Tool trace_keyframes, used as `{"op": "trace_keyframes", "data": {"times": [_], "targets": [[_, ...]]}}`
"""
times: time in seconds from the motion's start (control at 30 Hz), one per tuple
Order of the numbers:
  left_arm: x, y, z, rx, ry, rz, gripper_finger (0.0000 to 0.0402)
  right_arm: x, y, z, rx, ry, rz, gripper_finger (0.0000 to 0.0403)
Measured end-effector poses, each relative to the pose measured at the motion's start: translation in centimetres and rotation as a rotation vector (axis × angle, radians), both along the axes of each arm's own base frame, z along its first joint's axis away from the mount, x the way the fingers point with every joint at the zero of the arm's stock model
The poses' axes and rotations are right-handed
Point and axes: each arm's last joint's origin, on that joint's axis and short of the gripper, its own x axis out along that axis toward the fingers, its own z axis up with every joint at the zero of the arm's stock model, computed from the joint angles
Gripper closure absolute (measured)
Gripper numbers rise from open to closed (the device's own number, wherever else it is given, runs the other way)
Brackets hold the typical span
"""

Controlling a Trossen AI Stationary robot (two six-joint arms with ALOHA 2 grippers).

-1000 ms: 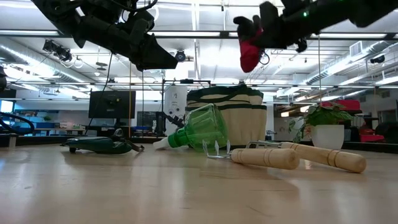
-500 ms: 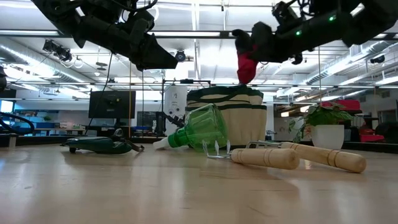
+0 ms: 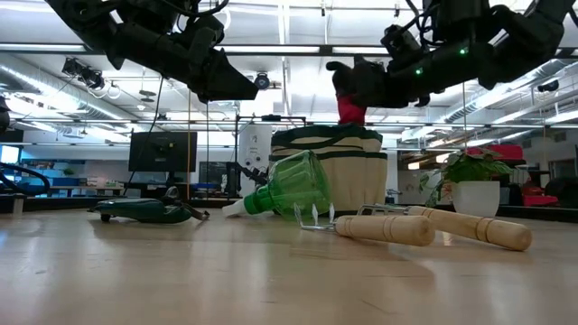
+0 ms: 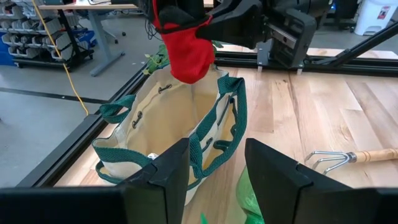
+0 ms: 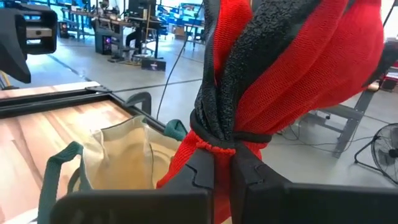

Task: Pick & Place Garden tools in Gardening bag
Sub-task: Put the red pair of gloves into the tool bag

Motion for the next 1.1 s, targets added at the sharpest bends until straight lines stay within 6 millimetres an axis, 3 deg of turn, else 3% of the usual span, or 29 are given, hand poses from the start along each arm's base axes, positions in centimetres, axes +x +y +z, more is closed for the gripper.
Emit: {"op": "trace_keyframes", "data": {"times": [0.67, 0.93, 1.1], "targets": [[0.0, 0.0, 0.0, 0.0, -0.004, 0.001, 0.0239, 0.1, 0.1, -0.3, -0.03, 0.071, 0.044, 0.0394], [0.5, -0.1, 1.2, -0.036, -0.158, -0.046, 0.0246, 0.1, 0.0, -0.3, -0.029, 0.07, 0.041, 0.0394], [1.2, 0.1, 0.6, -0.028, -0.171, -0.041, 0.0253, 0.1, 0.0, -0.3, -0.028, 0.07, 0.044, 0.0394]]}}
